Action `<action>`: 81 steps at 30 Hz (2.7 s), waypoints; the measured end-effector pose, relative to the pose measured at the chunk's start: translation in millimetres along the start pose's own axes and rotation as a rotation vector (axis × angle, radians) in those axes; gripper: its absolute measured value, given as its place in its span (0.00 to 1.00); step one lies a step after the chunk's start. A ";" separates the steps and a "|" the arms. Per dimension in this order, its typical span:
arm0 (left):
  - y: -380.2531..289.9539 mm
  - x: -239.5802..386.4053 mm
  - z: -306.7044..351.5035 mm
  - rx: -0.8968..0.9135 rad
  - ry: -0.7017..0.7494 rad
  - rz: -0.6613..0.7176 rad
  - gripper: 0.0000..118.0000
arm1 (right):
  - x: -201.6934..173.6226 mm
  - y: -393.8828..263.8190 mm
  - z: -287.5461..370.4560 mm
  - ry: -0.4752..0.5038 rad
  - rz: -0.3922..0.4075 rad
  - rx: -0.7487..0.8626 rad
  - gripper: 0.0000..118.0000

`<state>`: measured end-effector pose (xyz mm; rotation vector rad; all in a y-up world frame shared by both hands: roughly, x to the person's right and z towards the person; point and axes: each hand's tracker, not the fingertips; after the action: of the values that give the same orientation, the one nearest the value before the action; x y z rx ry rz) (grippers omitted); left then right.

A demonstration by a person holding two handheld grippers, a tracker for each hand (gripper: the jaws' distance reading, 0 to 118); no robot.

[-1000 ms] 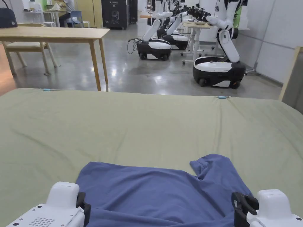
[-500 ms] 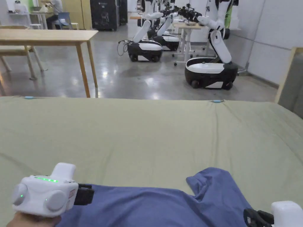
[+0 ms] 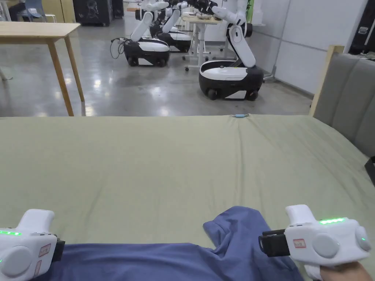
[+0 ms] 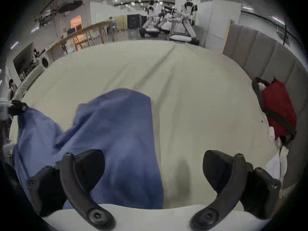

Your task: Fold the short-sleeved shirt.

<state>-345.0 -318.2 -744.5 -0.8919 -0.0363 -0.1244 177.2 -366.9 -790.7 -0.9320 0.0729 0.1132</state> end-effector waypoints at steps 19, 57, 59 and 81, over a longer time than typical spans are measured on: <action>-22.9 1.6 86.1 0.209 0.007 0.013 0.04 | -18.2 -19.2 118.7 0.083 -0.042 0.216 0.01; -161.5 99.4 196.9 0.459 0.047 0.001 0.01 | -165.3 -140.3 256.0 0.086 -0.017 0.614 0.00; -164.0 90.3 195.6 0.446 0.035 0.015 0.01 | -165.9 -143.0 255.1 0.120 -0.052 0.594 0.00; -312.1 -110.6 59.7 0.269 -0.873 1.050 1.00 | -185.4 -162.2 264.6 0.206 -0.119 0.580 0.01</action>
<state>-492.0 -455.4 -474.8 -0.5471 -0.3790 1.2268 17.8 -262.2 -483.6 -0.3640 0.2277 -0.1122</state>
